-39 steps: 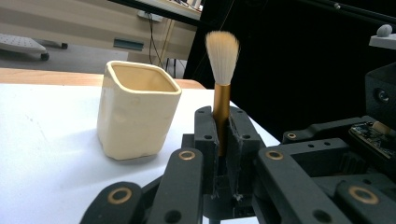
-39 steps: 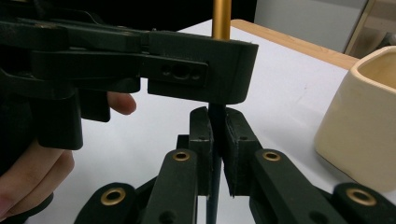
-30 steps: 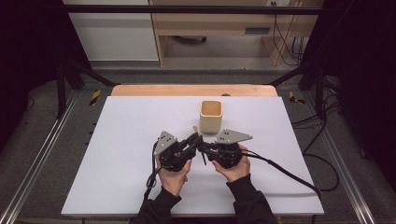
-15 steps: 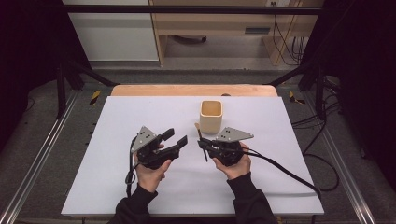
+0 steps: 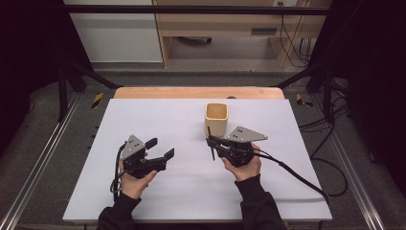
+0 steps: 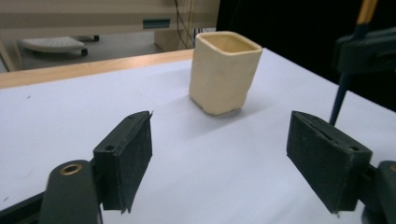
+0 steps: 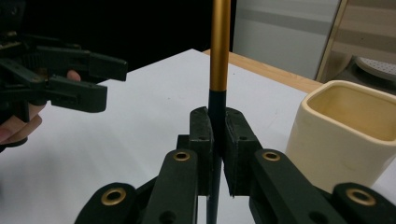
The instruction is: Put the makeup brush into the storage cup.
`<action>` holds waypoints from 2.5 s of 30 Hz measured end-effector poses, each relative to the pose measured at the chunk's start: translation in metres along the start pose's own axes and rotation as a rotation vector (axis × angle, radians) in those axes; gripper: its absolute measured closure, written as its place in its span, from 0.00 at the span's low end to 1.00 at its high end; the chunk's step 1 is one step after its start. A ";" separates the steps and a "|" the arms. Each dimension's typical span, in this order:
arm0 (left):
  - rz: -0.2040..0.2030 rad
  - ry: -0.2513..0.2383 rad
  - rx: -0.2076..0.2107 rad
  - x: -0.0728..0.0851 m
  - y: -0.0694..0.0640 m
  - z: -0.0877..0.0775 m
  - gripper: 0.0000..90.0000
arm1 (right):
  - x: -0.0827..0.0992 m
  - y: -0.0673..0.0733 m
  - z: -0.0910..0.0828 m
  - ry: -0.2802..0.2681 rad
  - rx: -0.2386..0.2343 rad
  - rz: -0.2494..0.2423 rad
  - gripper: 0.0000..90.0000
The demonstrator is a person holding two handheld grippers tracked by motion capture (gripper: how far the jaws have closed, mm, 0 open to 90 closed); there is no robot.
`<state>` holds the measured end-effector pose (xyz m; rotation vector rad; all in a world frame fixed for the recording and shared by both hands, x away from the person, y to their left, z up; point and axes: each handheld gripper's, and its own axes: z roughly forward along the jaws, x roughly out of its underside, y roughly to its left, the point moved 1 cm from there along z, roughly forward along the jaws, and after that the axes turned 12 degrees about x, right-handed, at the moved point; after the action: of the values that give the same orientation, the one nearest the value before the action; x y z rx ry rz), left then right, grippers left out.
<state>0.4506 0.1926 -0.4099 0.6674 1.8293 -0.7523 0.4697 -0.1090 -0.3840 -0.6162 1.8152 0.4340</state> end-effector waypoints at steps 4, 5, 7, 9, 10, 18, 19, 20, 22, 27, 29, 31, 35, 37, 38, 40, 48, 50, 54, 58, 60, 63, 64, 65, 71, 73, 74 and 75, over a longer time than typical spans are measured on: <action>-0.005 0.034 -0.029 0.008 0.011 -0.006 0.19 | -0.003 -0.003 -0.001 -0.017 0.009 0.006 0.93; -0.005 0.034 -0.029 0.008 0.011 -0.006 0.18 | -0.003 -0.003 -0.001 -0.017 0.009 0.006 0.93; -0.009 0.045 -0.039 0.011 0.015 -0.007 0.17 | -0.005 -0.005 -0.001 -0.035 0.010 0.015 0.93; -0.015 0.057 -0.047 0.014 0.019 -0.009 0.16 | -0.006 -0.007 0.000 -0.037 0.016 0.020 0.93; -0.015 0.057 -0.047 0.014 0.019 -0.009 0.15 | -0.006 -0.007 0.000 -0.037 0.016 0.020 0.93; -0.013 0.088 -0.060 0.020 0.028 -0.010 0.12 | -0.013 -0.021 0.005 -0.061 0.058 0.041 0.93; -0.015 0.091 -0.062 0.021 0.029 -0.010 0.12 | -0.013 -0.021 0.005 -0.061 0.058 0.041 0.93; -0.018 0.093 -0.064 0.021 0.030 -0.011 0.12 | -0.015 -0.023 0.005 -0.065 0.067 0.043 0.93; -0.019 0.095 -0.064 0.022 0.032 -0.011 0.11 | -0.019 -0.030 0.006 -0.080 0.087 0.057 0.93; -0.019 0.099 -0.070 0.021 0.036 -0.015 0.11 | -0.022 -0.037 0.008 -0.103 0.113 0.072 0.93; -0.022 0.098 -0.070 0.021 0.037 -0.016 0.11 | -0.024 -0.042 0.011 -0.103 0.130 0.081 0.93; -0.019 0.099 -0.071 0.020 0.039 -0.017 0.11 | -0.024 -0.043 0.012 -0.105 0.136 0.086 0.93; -0.024 0.100 -0.071 0.020 0.041 -0.019 0.11 | -0.028 -0.050 0.015 -0.126 0.157 0.112 0.93; -0.022 0.103 -0.072 0.020 0.041 -0.019 0.11 | -0.032 -0.055 0.018 -0.134 0.177 0.115 0.93; -0.022 0.103 -0.072 0.020 0.041 -0.019 0.11 | -0.032 -0.055 0.018 -0.134 0.177 0.115 0.93; -0.020 0.105 -0.072 0.020 0.041 -0.019 0.11 | -0.036 -0.057 0.020 -0.134 0.188 0.123 0.93; -0.022 0.101 -0.074 0.019 0.043 -0.021 0.12 | -0.047 -0.065 0.028 -0.149 0.219 0.146 0.93; -0.021 0.101 -0.075 0.019 0.043 -0.021 0.12 | -0.050 -0.068 0.030 -0.151 0.228 0.152 0.93; -0.021 0.105 -0.077 0.019 0.043 -0.021 0.12 | -0.053 -0.071 0.034 -0.152 0.239 0.160 0.93; -0.017 0.112 -0.076 0.020 0.043 -0.020 0.12 | -0.055 -0.074 0.036 -0.154 0.250 0.165 0.93; -0.016 0.114 -0.076 0.020 0.043 -0.020 0.12 | -0.056 -0.075 0.037 -0.155 0.255 0.162 0.93; -0.015 0.114 -0.077 0.020 0.043 -0.020 0.12 | -0.057 -0.078 0.038 -0.159 0.264 0.168 0.93; -0.015 0.114 -0.077 0.020 0.043 -0.020 0.12 | -0.058 -0.079 0.039 -0.160 0.267 0.170 0.93; -0.015 0.114 -0.077 0.020 0.043 -0.020 0.12 | -0.059 -0.080 0.040 -0.162 0.273 0.171 0.93; -0.011 0.115 -0.078 0.020 0.042 -0.019 0.12 | -0.060 -0.082 0.045 -0.165 0.281 0.180 0.93; -0.010 0.117 -0.078 0.020 0.042 -0.019 0.12 | -0.060 -0.084 0.048 -0.162 0.289 0.180 0.93; -0.010 0.117 -0.079 0.020 0.042 -0.019 0.12 | -0.060 -0.084 0.048 -0.162 0.289 0.180 0.93; -0.011 0.117 -0.078 0.020 0.043 -0.019 0.12 | -0.060 -0.084 0.049 -0.160 0.290 0.184 0.93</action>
<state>0.4635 0.2369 -0.4311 0.6625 1.9601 -0.6571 0.5726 -0.1365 -0.3419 -0.2098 1.7442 0.3237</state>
